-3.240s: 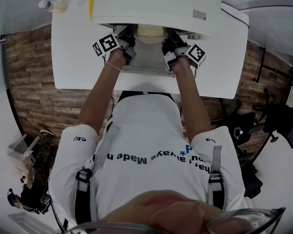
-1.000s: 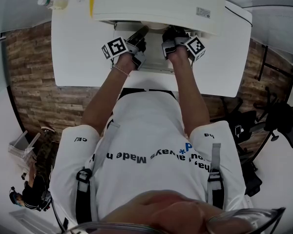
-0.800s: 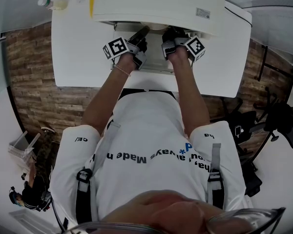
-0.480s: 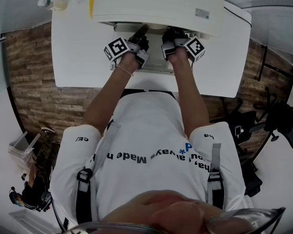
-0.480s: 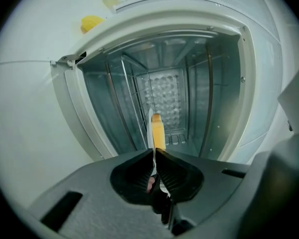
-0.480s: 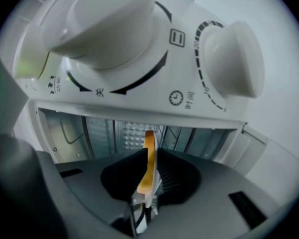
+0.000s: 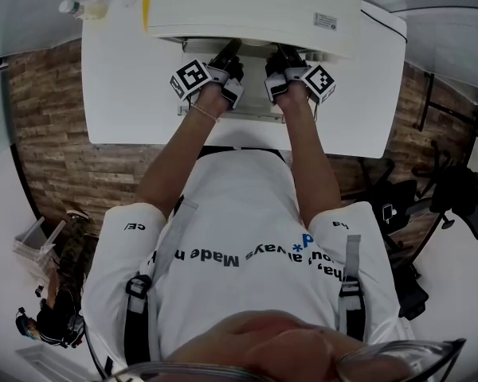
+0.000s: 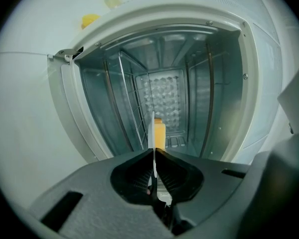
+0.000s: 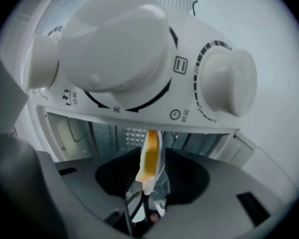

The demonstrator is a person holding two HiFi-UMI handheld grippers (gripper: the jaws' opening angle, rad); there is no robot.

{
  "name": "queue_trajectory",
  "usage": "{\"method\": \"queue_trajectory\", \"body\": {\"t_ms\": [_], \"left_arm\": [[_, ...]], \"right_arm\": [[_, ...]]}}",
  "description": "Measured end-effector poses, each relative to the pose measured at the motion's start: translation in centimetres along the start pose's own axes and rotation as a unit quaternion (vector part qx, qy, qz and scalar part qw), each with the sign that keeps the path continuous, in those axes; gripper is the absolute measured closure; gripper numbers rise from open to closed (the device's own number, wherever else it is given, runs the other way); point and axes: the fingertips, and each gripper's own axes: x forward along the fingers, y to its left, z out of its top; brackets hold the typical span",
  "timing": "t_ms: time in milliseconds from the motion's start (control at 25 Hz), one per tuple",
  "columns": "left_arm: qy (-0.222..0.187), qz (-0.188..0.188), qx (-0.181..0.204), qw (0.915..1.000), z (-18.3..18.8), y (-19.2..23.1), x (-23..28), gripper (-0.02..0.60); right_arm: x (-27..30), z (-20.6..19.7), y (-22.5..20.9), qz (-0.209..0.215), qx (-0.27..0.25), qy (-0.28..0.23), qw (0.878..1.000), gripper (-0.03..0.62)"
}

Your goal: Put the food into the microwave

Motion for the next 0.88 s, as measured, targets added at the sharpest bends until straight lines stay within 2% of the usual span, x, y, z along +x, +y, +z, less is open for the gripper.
{"method": "queue_trajectory", "body": {"t_ms": [80, 160, 280, 560, 880], "left_arm": [[-0.003, 0.001, 0.002, 1.0000, 0.2, 0.0, 0.0, 0.563], [-0.002, 0.001, 0.004, 1.0000, 0.3, 0.1, 0.1, 0.563], [0.002, 0.002, 0.005, 1.0000, 0.0, 0.0, 0.2, 0.563], [0.012, 0.005, 0.005, 0.9999, -1.1, 0.0, 0.8, 0.563], [0.014, 0.006, 0.007, 0.9999, -1.0, 0.1, 1.3, 0.563]], "right_arm": [[-0.5, 0.0, -0.2, -0.006, -0.002, 0.001, 1.000, 0.471], [-1.1, -0.1, -0.6, -0.011, 0.000, -0.002, 1.000, 0.523], [-1.9, -0.6, -1.1, -0.017, 0.003, -0.002, 1.000, 0.557], [-1.9, -2.8, -0.9, -0.014, 0.008, 0.019, 1.000, 0.560], [-1.2, -2.4, -1.0, -0.018, 0.000, 0.016, 1.000, 0.566]]}}
